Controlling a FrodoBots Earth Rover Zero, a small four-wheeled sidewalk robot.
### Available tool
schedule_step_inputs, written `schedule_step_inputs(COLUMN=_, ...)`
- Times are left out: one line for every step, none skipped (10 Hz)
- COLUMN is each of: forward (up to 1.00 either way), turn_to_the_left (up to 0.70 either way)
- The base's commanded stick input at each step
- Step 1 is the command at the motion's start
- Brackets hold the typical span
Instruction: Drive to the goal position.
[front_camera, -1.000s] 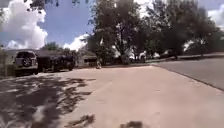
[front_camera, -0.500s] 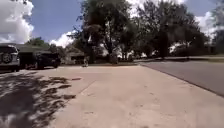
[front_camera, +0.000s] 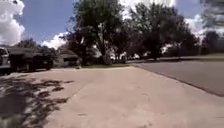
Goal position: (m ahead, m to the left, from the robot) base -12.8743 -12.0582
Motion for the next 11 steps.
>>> schedule_step_inputs(forward=0.0, turn_to_the_left=-0.7)
schedule_step_inputs(forward=0.0, turn_to_the_left=-0.7)
schedule_step_inputs(forward=0.0, turn_to_the_left=-0.7)
schedule_step_inputs(forward=0.0, turn_to_the_left=-0.7)
schedule_step_inputs(forward=0.0, turn_to_the_left=-0.7)
schedule_step_inputs(forward=0.0, turn_to_the_left=-0.7)
schedule_step_inputs(forward=0.0, turn_to_the_left=-0.7)
schedule_step_inputs(forward=0.0, turn_to_the_left=-0.7)
schedule_step_inputs(forward=0.0, turn_to_the_left=-0.7)
schedule_step_inputs(forward=0.0, turn_to_the_left=-0.7)
schedule_step_inputs(forward=0.0, turn_to_the_left=-0.7)
